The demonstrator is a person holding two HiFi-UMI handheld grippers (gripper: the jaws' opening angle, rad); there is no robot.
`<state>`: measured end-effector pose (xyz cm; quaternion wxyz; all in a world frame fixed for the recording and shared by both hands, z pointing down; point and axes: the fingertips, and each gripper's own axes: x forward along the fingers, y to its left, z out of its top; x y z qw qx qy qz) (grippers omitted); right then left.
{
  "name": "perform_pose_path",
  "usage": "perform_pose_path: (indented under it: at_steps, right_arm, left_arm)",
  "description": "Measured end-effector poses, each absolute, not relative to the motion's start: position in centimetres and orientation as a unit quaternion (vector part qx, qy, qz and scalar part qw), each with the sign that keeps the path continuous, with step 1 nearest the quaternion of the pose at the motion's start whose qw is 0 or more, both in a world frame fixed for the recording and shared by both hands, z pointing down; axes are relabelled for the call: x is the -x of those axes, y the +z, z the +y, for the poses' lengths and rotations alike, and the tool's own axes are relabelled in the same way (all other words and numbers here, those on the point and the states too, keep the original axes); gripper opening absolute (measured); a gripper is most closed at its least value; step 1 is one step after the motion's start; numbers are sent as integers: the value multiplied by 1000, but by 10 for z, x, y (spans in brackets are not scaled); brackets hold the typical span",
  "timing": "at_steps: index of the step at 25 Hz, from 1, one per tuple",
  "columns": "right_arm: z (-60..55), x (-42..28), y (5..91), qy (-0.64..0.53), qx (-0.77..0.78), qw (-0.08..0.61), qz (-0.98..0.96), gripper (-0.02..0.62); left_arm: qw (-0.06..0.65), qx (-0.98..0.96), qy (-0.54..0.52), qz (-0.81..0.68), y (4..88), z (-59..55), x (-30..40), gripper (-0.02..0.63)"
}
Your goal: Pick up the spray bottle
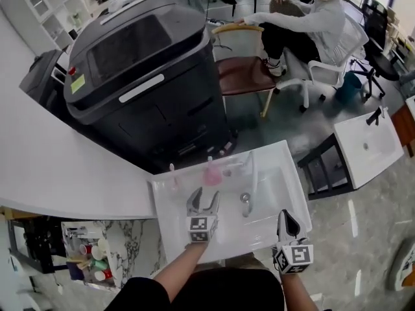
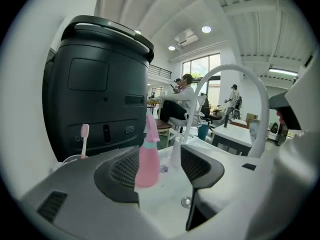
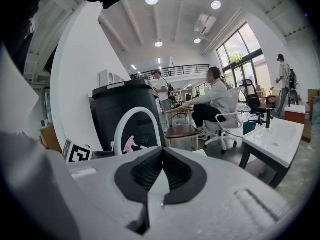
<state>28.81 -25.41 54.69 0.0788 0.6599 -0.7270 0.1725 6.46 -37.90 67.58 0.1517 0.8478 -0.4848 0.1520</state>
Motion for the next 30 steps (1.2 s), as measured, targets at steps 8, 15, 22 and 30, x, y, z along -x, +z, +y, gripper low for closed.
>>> perform_pose_path:
  at_steps: [8,15,22,30]
  right_arm:
    - [-280,-322,567,187,-651,90,-731,-2]
    - [-305,-343,574,191,-641,101,-736,-2]
    - [-320,-359,582,194,-640,110,-735,-2]
    - [-326,-354,576,182,-633,106,-745,-2]
  left_arm:
    - [145,-837,194,-491,726,-435,-79,344]
    - [156,-823,201,-508,751,-465,-87,356]
    - [173,-806,202,-529,758,-484,-85,354]
    - [173,-825,186,-505,750,-473,-91,347]
